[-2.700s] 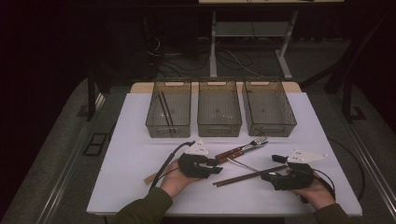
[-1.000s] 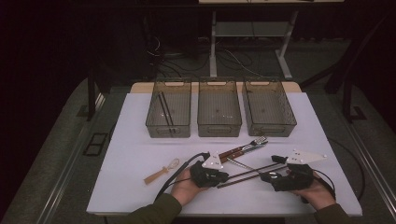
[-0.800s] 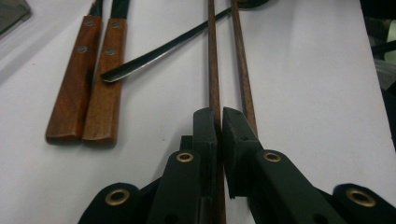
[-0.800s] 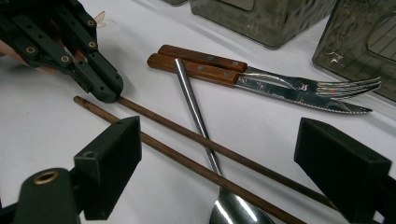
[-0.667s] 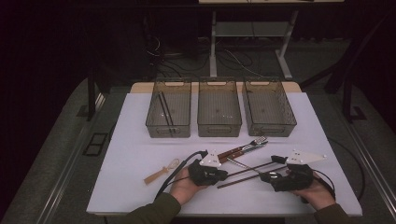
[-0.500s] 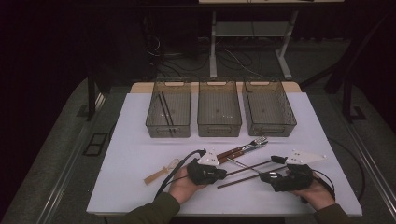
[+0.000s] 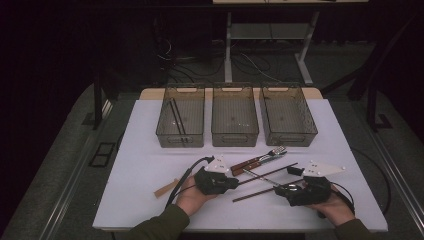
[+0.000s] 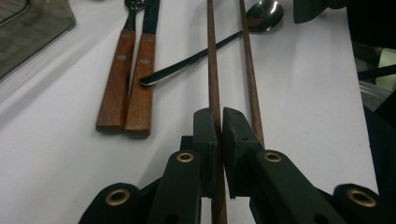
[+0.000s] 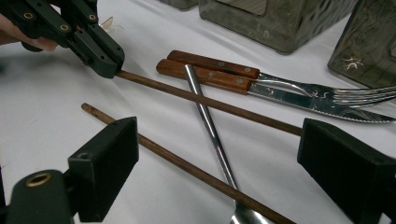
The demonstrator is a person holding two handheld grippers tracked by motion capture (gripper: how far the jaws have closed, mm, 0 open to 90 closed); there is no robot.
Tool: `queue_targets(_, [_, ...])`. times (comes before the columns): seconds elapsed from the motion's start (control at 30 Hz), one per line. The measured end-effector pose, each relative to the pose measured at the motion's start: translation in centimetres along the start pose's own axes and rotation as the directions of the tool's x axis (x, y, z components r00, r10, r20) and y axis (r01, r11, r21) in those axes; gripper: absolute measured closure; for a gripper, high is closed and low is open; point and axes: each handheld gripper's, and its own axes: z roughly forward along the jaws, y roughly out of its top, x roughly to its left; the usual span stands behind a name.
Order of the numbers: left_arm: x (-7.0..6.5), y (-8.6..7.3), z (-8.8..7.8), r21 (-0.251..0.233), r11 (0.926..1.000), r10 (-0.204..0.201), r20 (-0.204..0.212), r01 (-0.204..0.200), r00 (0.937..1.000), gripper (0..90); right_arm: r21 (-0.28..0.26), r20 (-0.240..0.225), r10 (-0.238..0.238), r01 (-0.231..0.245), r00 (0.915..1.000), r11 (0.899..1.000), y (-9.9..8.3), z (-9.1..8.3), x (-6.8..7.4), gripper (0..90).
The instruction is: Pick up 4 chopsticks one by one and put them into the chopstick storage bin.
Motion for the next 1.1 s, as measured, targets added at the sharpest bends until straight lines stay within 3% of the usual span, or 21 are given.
queue_targets(0.37, [1.0,-0.3,-1.9,-0.037,0.9983,-0.047,-0.034,0.046,0.9983,84.3,0.012,-0.002,-0.011,0.011,0.9999,1.000,0.0,0.1,0.1,12.3])
queue_targets(0.87, [1.9,-0.3,-4.6,-0.072,0.9956,-0.065,-0.062,0.060,0.9960,84.3,0.023,0.004,-0.024,0.024,0.9997,0.999,-0.1,0.2,0.1,12.4])
queue_targets(1.1, [2.4,-0.4,-6.0,-0.107,0.9910,-0.090,-0.082,0.081,0.9925,84.3,0.027,0.003,-0.024,0.024,0.9997,0.999,-0.1,0.2,0.1,12.3])
